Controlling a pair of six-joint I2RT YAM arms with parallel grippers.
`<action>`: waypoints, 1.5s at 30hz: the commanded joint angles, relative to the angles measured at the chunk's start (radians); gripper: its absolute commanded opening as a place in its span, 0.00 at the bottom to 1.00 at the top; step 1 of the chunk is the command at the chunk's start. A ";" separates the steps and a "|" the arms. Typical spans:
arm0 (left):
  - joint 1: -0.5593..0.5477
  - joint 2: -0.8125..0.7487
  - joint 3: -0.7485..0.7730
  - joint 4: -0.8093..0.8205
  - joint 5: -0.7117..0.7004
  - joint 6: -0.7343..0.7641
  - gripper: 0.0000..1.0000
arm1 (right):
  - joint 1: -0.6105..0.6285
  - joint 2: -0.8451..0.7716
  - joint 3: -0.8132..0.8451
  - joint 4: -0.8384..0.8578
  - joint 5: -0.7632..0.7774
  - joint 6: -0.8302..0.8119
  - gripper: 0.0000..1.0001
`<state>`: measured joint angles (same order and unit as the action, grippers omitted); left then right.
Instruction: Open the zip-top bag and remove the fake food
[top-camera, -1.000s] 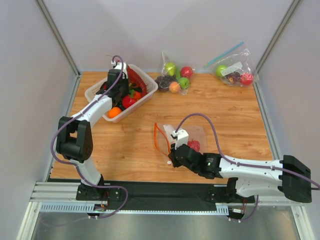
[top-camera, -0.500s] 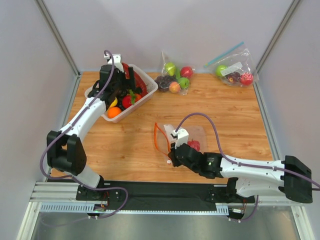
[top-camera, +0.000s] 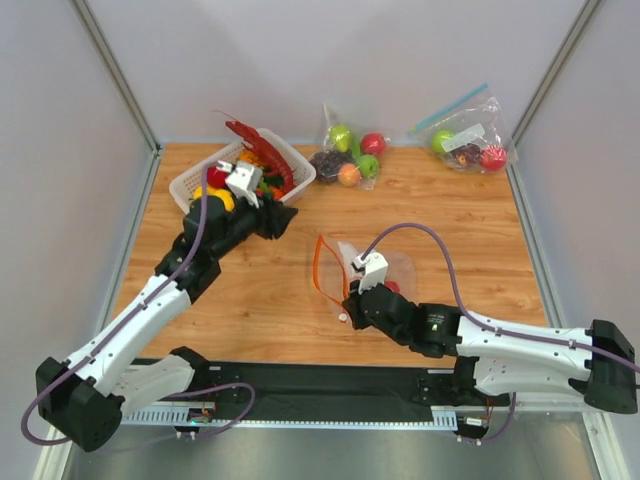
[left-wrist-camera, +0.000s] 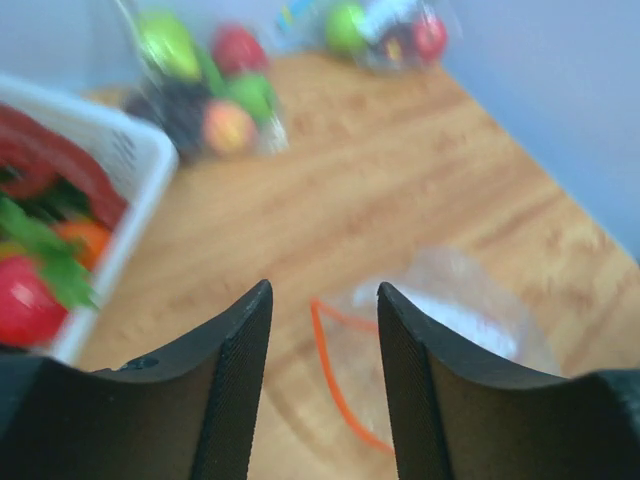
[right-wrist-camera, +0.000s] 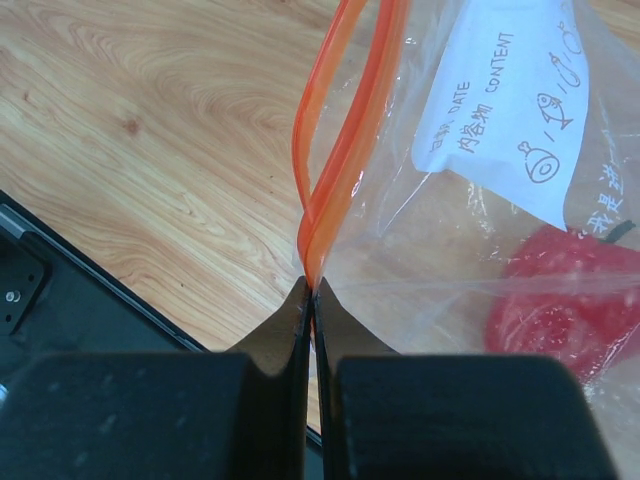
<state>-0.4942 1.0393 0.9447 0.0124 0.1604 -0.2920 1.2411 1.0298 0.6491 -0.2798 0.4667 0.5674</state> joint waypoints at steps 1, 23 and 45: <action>-0.078 -0.048 -0.159 0.101 0.114 -0.044 0.53 | -0.003 -0.051 0.043 -0.019 0.043 -0.021 0.00; -0.359 0.389 -0.245 0.422 0.102 -0.182 0.52 | -0.003 -0.186 -0.016 -0.047 -0.022 -0.012 0.02; -0.376 0.512 -0.285 0.554 0.100 -0.236 0.50 | -0.182 -0.364 -0.055 -0.454 0.182 0.218 0.78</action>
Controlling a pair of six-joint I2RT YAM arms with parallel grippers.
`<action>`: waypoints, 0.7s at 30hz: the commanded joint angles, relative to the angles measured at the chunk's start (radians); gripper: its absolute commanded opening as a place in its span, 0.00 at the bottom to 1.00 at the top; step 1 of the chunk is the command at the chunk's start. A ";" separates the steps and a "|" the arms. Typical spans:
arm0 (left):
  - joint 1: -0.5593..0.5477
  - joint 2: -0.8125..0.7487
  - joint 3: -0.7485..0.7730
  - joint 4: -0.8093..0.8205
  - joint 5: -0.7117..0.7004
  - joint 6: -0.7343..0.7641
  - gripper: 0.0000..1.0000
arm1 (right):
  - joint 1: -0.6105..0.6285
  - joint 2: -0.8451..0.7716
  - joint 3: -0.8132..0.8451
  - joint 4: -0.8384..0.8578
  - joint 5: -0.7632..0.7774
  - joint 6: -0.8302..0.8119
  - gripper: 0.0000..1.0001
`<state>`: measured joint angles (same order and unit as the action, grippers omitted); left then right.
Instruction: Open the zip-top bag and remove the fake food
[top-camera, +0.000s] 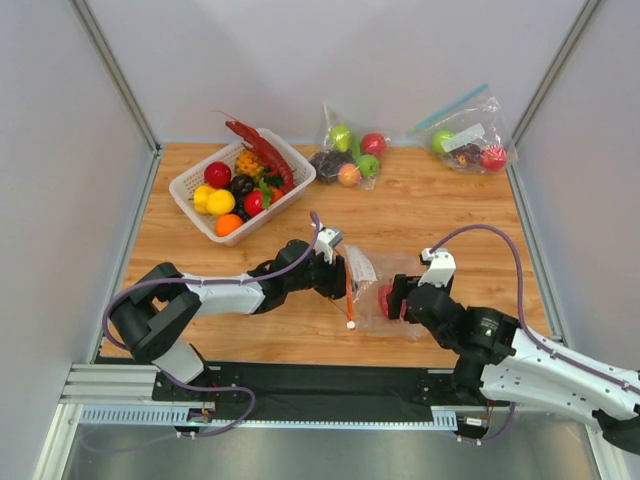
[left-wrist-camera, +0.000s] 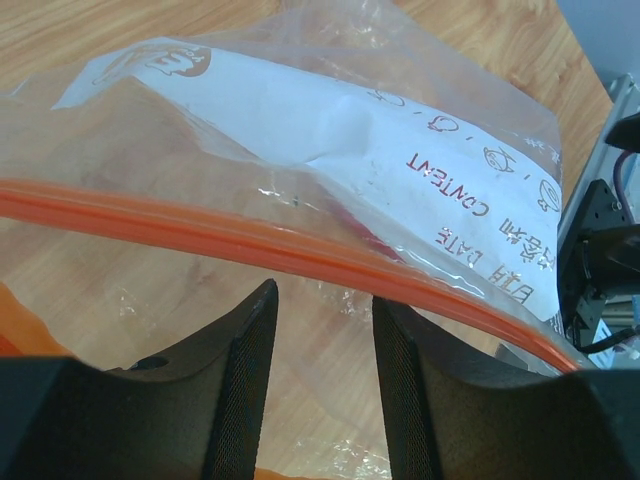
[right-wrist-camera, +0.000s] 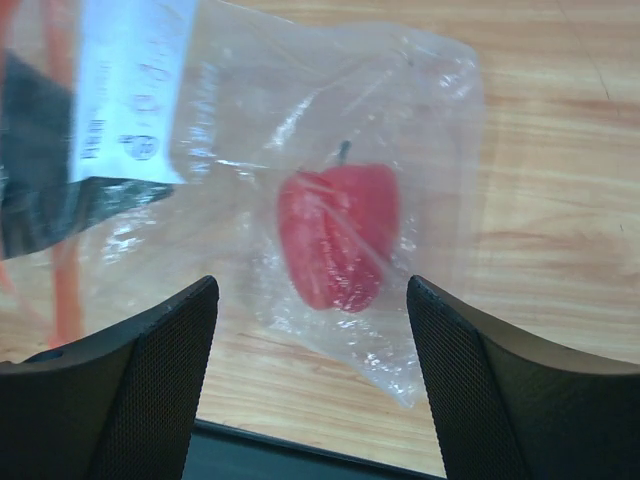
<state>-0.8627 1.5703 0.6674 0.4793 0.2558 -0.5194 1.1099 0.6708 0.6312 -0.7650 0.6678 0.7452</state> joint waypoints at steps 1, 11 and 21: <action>-0.007 -0.019 -0.014 0.096 0.007 -0.010 0.50 | -0.094 -0.013 -0.069 0.053 -0.057 0.036 0.78; -0.035 -0.009 -0.026 0.146 0.034 -0.008 0.50 | -0.271 -0.013 -0.225 0.269 -0.244 0.013 0.48; -0.067 0.040 -0.023 0.254 0.077 -0.036 0.55 | -0.294 0.101 -0.254 0.346 -0.287 0.011 0.02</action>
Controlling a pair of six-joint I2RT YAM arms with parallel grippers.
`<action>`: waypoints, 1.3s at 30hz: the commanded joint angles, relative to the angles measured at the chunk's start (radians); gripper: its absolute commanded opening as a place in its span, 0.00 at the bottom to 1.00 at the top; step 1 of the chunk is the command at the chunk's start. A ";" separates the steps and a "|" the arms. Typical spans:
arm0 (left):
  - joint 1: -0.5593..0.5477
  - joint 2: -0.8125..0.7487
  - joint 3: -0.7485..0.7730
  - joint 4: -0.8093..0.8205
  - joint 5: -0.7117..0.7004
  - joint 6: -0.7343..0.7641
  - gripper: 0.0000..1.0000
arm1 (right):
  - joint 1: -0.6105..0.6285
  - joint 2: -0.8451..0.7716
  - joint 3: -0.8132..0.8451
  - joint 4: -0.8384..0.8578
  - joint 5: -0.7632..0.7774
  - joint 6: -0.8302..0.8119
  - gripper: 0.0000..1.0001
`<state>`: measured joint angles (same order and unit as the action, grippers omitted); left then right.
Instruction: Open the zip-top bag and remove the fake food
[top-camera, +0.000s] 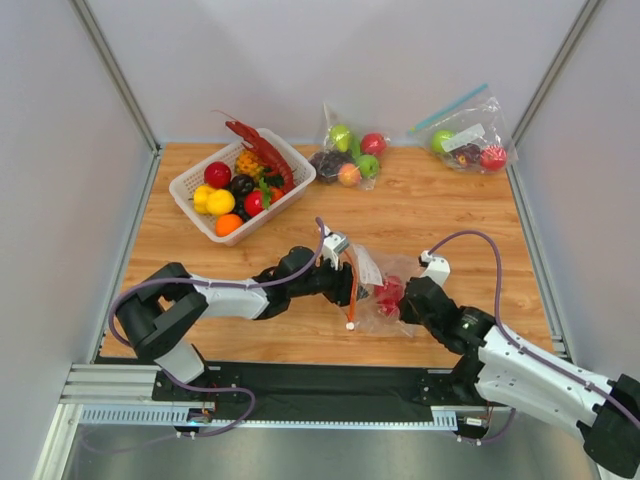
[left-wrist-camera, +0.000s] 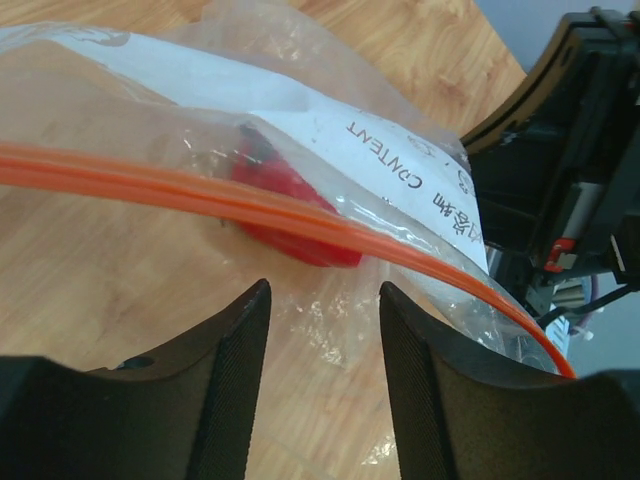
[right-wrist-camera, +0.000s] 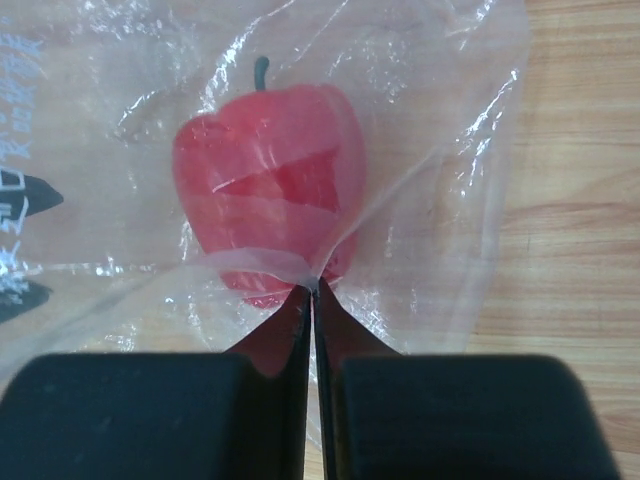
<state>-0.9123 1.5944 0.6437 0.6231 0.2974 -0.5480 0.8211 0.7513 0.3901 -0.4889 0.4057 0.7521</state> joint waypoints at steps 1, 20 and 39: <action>-0.020 0.021 0.002 0.134 0.043 -0.016 0.57 | -0.005 0.038 -0.017 0.078 -0.028 0.009 0.01; -0.036 0.177 0.139 0.124 -0.066 -0.006 0.81 | -0.016 0.088 -0.033 0.153 -0.136 -0.019 0.00; -0.085 0.306 0.290 -0.052 -0.167 0.052 0.87 | -0.014 0.106 -0.037 0.204 -0.203 -0.042 0.00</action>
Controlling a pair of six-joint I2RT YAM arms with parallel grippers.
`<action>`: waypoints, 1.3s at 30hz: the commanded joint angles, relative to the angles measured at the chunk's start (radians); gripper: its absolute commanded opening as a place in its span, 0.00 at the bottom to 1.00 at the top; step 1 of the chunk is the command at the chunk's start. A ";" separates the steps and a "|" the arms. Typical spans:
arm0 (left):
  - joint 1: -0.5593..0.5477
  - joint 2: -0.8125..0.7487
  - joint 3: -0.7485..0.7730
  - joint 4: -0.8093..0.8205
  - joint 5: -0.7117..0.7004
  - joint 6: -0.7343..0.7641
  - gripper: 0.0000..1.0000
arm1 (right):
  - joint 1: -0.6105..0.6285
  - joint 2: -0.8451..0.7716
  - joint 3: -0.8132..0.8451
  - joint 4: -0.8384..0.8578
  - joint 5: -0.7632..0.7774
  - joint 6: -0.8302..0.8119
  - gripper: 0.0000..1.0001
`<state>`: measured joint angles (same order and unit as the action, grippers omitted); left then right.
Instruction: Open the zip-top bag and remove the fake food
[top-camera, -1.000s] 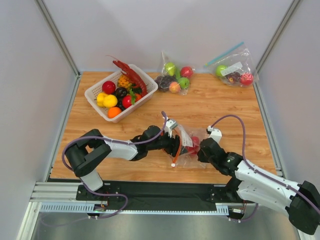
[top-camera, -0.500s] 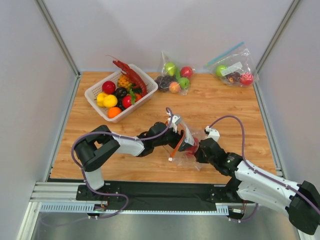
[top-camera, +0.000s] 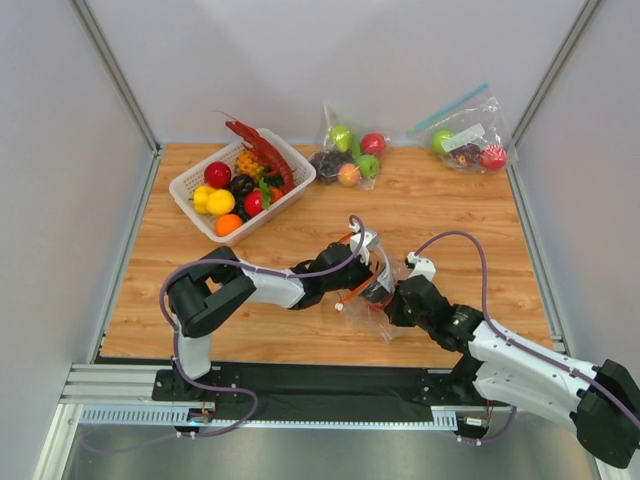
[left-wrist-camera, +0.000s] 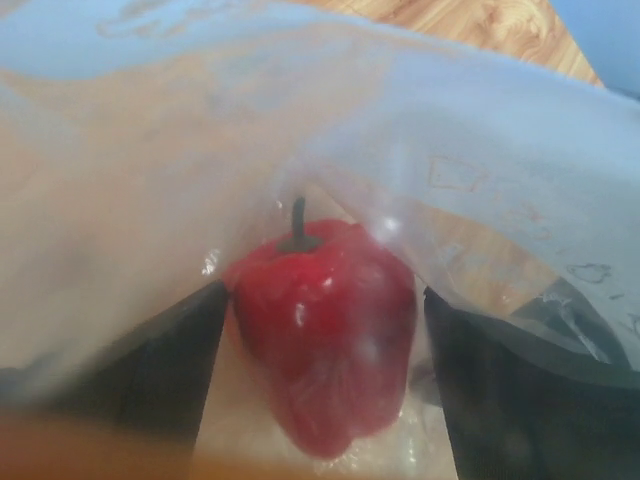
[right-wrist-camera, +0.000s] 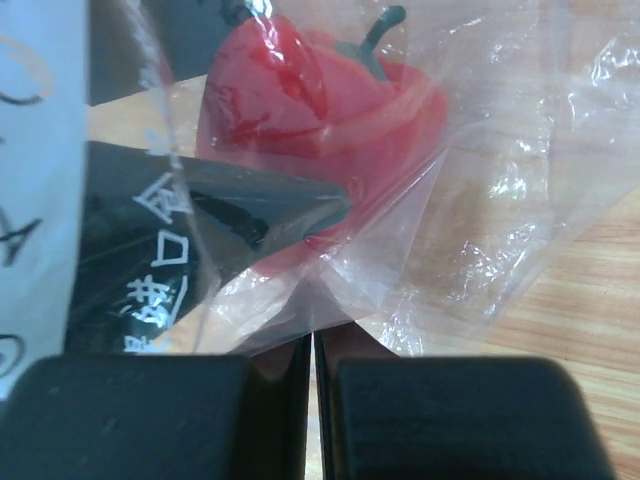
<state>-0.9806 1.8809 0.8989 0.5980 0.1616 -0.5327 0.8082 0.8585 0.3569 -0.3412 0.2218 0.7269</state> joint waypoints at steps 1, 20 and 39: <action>-0.023 0.023 0.044 -0.044 -0.037 0.051 0.87 | -0.001 -0.001 -0.003 0.056 -0.019 -0.017 0.00; -0.072 -0.163 -0.002 -0.316 -0.192 0.155 0.12 | -0.061 -0.053 0.071 -0.074 0.082 -0.086 0.00; -0.049 -0.534 -0.170 -0.385 -0.082 0.108 0.12 | -0.178 0.066 0.151 -0.039 0.080 -0.187 0.00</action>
<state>-1.0401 1.4063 0.7429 0.2169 0.0544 -0.4133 0.6388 0.9089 0.4713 -0.4103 0.2798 0.5735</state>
